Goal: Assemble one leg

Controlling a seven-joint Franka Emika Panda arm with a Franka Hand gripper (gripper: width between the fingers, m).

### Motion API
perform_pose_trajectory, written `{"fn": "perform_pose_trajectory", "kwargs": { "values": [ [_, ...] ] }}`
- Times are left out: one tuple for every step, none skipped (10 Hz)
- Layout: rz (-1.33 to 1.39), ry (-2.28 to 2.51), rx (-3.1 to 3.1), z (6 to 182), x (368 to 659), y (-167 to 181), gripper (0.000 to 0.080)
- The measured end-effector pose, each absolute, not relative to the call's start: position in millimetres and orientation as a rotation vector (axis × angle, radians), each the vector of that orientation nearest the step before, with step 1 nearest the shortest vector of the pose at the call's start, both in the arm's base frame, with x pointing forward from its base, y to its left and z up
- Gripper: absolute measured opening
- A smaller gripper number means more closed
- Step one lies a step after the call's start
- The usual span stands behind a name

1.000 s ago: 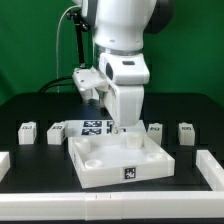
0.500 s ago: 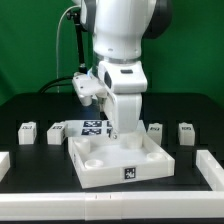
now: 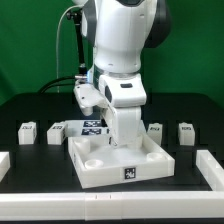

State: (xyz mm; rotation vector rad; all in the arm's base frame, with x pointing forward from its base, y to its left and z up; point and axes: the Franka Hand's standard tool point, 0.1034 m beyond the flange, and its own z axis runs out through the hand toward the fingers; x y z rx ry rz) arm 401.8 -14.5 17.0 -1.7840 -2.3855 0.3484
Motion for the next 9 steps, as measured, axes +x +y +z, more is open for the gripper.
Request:
{"fn": "perform_pose_trajectory", "kwargs": {
  "values": [
    [0.349, -2.386, -1.784, 17.0, 401.8, -14.4, 0.037],
    [0.349, -2.386, -1.784, 17.0, 401.7, -14.4, 0.037],
    [0.349, -2.386, -1.784, 17.0, 401.7, -14.4, 0.0222],
    [0.349, -2.386, -1.784, 16.9, 401.7, -14.4, 0.0091],
    [0.347, -2.387, -1.785, 17.6, 402.3, -14.4, 0.0091],
    [0.347, -2.387, -1.785, 17.6, 402.3, -14.4, 0.007],
    [0.347, -2.387, -1.785, 17.6, 402.3, -14.4, 0.007],
    [0.347, -2.387, -1.785, 17.6, 402.3, -14.4, 0.007],
    [0.347, -2.387, -1.785, 17.6, 402.3, -14.5, 0.007]
  ]
}}
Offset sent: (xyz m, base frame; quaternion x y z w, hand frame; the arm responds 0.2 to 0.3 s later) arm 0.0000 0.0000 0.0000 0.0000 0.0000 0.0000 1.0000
